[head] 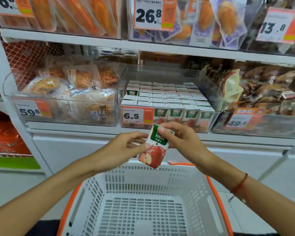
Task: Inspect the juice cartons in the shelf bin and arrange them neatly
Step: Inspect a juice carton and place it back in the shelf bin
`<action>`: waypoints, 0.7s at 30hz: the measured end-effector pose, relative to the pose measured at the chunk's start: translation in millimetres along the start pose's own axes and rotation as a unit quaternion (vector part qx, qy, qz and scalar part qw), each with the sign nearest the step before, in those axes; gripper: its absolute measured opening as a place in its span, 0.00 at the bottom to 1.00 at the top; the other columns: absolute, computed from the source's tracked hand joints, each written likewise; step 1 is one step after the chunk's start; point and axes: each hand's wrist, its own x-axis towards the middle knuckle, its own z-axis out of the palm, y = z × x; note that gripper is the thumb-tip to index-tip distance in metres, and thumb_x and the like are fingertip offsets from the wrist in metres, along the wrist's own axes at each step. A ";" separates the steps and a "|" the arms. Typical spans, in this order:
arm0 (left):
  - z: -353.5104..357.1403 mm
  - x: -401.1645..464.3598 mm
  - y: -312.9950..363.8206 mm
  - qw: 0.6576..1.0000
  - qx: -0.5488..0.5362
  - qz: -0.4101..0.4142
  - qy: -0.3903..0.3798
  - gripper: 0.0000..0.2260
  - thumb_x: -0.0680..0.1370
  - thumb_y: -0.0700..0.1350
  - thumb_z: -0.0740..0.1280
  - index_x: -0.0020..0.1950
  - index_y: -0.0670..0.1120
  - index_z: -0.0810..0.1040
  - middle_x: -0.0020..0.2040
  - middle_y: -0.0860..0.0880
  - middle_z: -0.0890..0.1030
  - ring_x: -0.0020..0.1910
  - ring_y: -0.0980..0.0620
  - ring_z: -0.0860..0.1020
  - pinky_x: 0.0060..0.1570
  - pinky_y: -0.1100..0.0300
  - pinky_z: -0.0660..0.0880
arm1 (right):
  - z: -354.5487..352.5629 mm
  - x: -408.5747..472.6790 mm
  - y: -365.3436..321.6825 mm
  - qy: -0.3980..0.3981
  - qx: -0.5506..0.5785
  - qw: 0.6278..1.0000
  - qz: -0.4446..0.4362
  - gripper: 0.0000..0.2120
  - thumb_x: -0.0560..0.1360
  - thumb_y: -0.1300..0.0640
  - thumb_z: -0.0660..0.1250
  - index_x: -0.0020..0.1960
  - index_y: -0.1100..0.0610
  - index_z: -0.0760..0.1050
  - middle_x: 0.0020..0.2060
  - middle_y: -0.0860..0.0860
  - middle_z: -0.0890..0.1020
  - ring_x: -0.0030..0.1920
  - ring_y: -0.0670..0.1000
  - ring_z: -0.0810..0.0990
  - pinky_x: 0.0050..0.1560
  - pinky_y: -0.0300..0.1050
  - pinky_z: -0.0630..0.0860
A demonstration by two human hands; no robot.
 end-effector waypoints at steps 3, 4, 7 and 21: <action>6.4 -1.2 -6.9 0.997 -0.064 -0.036 0.017 0.12 0.80 0.46 0.64 0.63 0.52 0.78 0.54 0.53 0.85 0.51 0.56 0.83 0.56 0.60 0.79 | 0.1 1.5 4.1 -0.003 0.099 0.991 0.091 0.17 0.73 0.49 0.70 0.59 0.56 0.77 0.53 0.54 0.84 0.53 0.52 0.84 0.48 0.40 0.81; 7.1 -1.3 -8.9 0.995 -0.081 -0.048 0.031 0.12 0.81 0.46 0.64 0.64 0.51 0.78 0.54 0.52 0.85 0.51 0.56 0.83 0.55 0.60 0.79 | -0.8 1.4 3.5 -0.016 0.135 0.984 0.113 0.18 0.73 0.48 0.70 0.59 0.57 0.77 0.52 0.55 0.85 0.53 0.52 0.84 0.48 0.38 0.81; 8.0 -1.3 -10.8 0.986 -0.137 -0.069 0.068 0.13 0.81 0.48 0.64 0.65 0.50 0.77 0.55 0.50 0.85 0.52 0.56 0.83 0.54 0.61 0.80 | -5.4 1.0 1.9 -0.048 0.144 0.980 0.130 0.15 0.76 0.49 0.69 0.58 0.56 0.81 0.55 0.50 0.85 0.55 0.49 0.83 0.51 0.38 0.80; 13.5 1.2 -13.1 0.974 -0.156 -0.081 0.143 0.08 0.77 0.49 0.69 0.56 0.55 0.79 0.52 0.54 0.84 0.47 0.59 0.84 0.38 0.71 0.77 | -3.4 -7.5 1.6 -0.121 -0.030 0.988 0.089 0.30 0.74 0.67 0.70 0.71 0.47 0.68 0.61 0.53 0.79 0.59 0.50 0.80 0.55 0.43 0.79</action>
